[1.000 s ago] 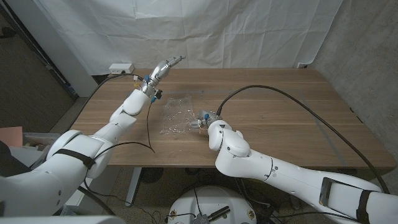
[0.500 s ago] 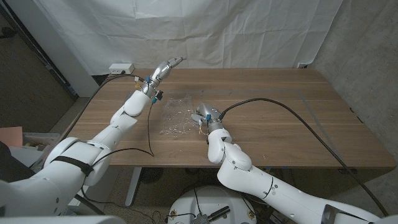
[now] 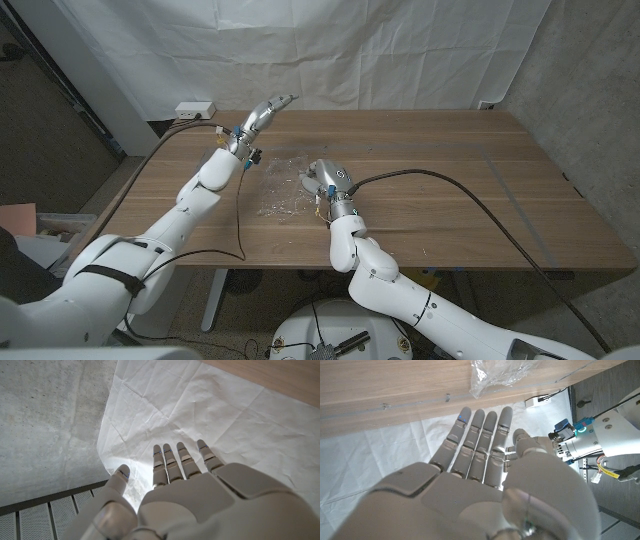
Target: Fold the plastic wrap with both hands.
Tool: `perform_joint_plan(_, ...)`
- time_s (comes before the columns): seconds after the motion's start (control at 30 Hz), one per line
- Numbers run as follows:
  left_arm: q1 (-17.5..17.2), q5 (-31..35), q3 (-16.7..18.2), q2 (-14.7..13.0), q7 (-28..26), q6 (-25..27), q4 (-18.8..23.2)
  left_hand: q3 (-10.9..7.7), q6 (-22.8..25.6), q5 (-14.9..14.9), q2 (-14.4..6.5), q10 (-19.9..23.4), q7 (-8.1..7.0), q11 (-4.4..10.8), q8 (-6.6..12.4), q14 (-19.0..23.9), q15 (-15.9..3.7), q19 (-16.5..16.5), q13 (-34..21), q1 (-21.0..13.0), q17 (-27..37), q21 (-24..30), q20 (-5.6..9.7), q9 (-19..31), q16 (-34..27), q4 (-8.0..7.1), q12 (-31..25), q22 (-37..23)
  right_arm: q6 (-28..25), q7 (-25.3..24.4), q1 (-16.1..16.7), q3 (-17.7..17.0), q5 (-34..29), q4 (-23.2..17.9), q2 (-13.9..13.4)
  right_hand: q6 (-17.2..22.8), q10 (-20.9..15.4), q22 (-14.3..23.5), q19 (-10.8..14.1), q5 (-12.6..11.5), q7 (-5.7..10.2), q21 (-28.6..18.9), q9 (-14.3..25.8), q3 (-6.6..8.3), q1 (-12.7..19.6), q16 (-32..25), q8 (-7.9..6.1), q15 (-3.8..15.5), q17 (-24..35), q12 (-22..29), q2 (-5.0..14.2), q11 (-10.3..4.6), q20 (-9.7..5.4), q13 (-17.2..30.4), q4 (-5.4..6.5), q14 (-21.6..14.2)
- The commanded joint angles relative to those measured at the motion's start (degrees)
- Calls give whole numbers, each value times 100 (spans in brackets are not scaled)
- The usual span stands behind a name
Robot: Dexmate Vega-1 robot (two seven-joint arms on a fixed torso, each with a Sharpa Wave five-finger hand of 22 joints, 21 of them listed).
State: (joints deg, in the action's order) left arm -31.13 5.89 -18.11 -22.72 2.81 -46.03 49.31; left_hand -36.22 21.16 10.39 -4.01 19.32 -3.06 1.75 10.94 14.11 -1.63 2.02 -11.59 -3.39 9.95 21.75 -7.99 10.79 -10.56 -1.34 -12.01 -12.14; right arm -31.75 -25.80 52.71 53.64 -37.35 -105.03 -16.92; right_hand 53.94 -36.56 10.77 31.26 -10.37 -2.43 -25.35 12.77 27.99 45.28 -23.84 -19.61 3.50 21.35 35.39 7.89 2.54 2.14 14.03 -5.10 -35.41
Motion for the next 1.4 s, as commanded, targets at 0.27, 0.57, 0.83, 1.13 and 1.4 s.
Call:
perform_joint_plan(0.27, -442, -47, 207, -240, 11, 570, 676, 5, -67, -8, -19, -57, 24, -5, -22, -23, 14, 12, -30, 26, 13, -3, -8, 5, -13, 25, -23, -6, 1392, 1658, 26, -313, 776, 180, -524, -1426, 1234, -64, -1041, 54, -123, 602, -165, -330, -1740, 1142, 883, 9, -656, -1443, 71, 103, 132, -347, 958, 1776)
perform_joint_plan(0.57, -302, -25, 154, -193, 54, 404, 467, 6, -69, -9, -19, -63, 16, 14, -16, -25, 7, 6, -29, 31, 14, -6, -2, 4, -13, 23, -24, -7, 1721, 2309, -33, -269, 743, 251, -849, -2804, 2129, -89, -2145, -109, -154, 1389, -210, -1031, -3391, 1370, 991, 111, -982, -2355, -72, 63, -145, -329, 1508, 3004)
perform_joint_plan(0.83, -203, -1, 121, -168, 76, 309, 370, 6, -75, -9, -20, -48, 7, -2, -14, -18, 1, -4, -29, 34, 14, -10, 7, 3, -16, 21, -31, -7, 1808, 2225, 195, -386, 507, 74, -1019, -2693, 1837, -96, -2206, -183, -53, 1413, -219, -1238, -3888, 1235, 838, 105, -1025, -2289, -87, 120, -201, -326, 1529, 2839)
perform_joint_plan(1.13, -164, -8, 104, -142, 106, 284, 349, 6, -72, -9, -22, -52, 8, -2, -9, -22, 4, -3, -29, 36, 14, -10, 16, 2, -14, 20, -31, -7, 1757, 2598, 170, -428, 484, 125, -1069, -1988, 1064, -106, -1908, -302, 5, 1384, -235, -1323, -4229, 1215, 695, 214, -1090, -2194, -56, 88, -231, -347, 1486, 2401)
perform_joint_plan(1.4, -189, -2, 94, -127, 107, 348, 400, 6, -73, -8, -22, -49, 22, -3, -7, -20, 1, -6, -28, 39, 15, -11, 15, 1, -15, 18, -33, -7, 2291, 2139, 246, -645, 506, 147, -1114, -2289, 1847, -99, -2232, -382, 68, 1486, -229, -1382, -4397, 1353, 899, 58, -1080, -2523, -57, -265, -40, -342, 1480, 2846)
